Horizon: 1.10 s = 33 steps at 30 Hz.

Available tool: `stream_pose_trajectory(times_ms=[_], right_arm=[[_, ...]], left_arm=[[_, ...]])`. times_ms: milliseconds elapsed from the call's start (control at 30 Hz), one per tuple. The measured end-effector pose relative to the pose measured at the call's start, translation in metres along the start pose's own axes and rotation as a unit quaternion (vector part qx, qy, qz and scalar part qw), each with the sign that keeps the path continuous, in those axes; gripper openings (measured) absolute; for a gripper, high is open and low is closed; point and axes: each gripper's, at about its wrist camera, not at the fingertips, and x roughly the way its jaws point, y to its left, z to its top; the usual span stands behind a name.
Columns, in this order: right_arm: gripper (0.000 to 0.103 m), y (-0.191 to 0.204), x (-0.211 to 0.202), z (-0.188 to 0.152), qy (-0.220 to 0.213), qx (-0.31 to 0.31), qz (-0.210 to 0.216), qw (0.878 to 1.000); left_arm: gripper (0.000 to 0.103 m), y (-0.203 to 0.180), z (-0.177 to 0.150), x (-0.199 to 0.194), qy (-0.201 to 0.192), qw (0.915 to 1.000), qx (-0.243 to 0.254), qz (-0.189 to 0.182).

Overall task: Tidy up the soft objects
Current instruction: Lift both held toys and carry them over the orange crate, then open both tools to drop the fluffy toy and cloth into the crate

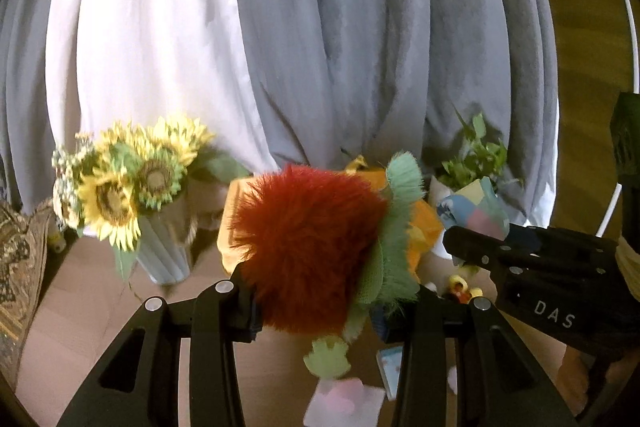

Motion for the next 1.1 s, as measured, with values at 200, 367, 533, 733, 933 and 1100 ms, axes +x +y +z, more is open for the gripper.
stream_pose_trajectory(times_ms=[200,367,533,733,933,1100], right_arm=[[0.037,-0.005,0.012,0.02,-0.018,-0.006,-0.001,1.0],[0.037,-0.012,0.023,0.035,-0.029,-0.006,-0.005,1.0],[0.037,-0.021,0.039,0.05,-0.034,-0.005,-0.006,0.999],[0.037,-0.027,0.06,0.063,-0.032,-0.006,-0.01,0.999],[0.037,-0.033,0.086,0.075,-0.024,-0.008,-0.016,1.0],[0.037,-0.036,0.109,0.078,-0.007,-0.012,-0.025,1.0]], left_arm=[[0.04,-0.001,0.019,0.016,-0.016,0.9998,0.005,0.004],[0.04,-0.004,0.034,0.03,-0.024,0.9996,0.009,0.009],[0.04,-0.003,0.045,0.047,-0.027,0.9993,0.017,0.019],[0.04,0.002,0.056,0.07,-0.02,0.9995,0.012,0.023],[0.041,0.01,0.063,0.1,-0.003,0.9997,0.006,0.023],[0.041,0.012,0.064,0.126,0.016,0.9995,0.008,0.025]])
